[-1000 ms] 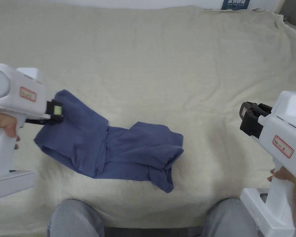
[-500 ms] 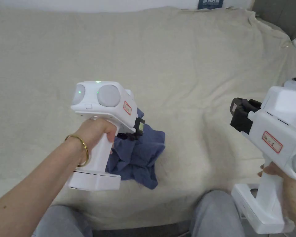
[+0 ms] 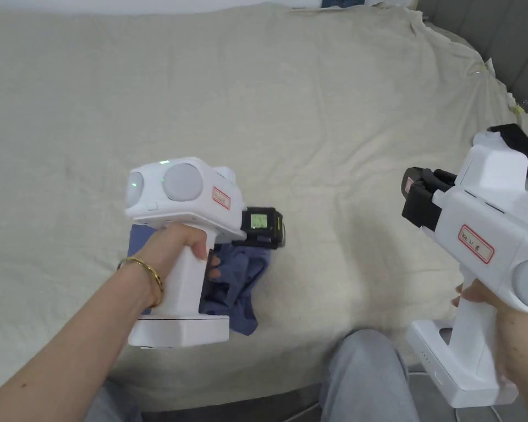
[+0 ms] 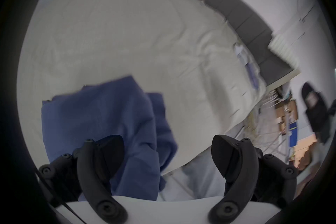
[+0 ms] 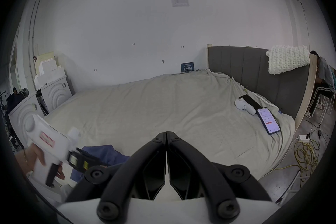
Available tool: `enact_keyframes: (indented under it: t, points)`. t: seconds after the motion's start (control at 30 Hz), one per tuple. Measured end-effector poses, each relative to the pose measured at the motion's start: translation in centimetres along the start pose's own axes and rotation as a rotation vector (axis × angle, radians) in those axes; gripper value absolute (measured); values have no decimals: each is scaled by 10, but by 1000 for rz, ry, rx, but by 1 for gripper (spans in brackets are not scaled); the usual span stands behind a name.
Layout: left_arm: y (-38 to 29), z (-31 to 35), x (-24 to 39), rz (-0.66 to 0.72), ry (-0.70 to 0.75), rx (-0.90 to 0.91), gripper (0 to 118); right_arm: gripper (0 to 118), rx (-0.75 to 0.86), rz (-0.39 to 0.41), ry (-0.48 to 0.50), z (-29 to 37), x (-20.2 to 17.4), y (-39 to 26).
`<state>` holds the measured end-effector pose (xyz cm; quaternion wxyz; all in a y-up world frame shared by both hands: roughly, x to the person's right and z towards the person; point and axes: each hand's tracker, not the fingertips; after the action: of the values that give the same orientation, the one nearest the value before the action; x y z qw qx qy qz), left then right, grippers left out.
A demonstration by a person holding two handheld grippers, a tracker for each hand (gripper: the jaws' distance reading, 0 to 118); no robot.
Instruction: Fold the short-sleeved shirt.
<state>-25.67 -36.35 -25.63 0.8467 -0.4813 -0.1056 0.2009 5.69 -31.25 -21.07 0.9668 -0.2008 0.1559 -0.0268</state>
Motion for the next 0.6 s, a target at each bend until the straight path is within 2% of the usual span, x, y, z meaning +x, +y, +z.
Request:
enact_keyframes:
  t: [0.1,0.2,0.23,0.27,0.3,0.33,0.47,0.6]
  points:
    - [4,32,-13,12,33,116,101,0,2,4,3,-1,-2,2]
    - [-2,48,-27,-11,152,240,92,0,5,3,10,0,-5,4]
    - [-7,47,-28,-31,196,278,76,0,6,2,13,-1,-6,4]
    - [-12,44,-30,-53,248,296,51,0,6,3,14,-1,-8,4]
    - [-18,38,-31,-76,304,315,15,0,3,5,16,-2,-9,5]
    - [-25,33,-32,-85,356,337,0,0,1,7,18,-3,-10,5]
    - [-50,2,-33,-66,322,367,0,0,-7,18,24,-5,-14,3]
    - [-94,-31,-4,-241,383,419,0,0,-26,24,26,-7,-15,2]
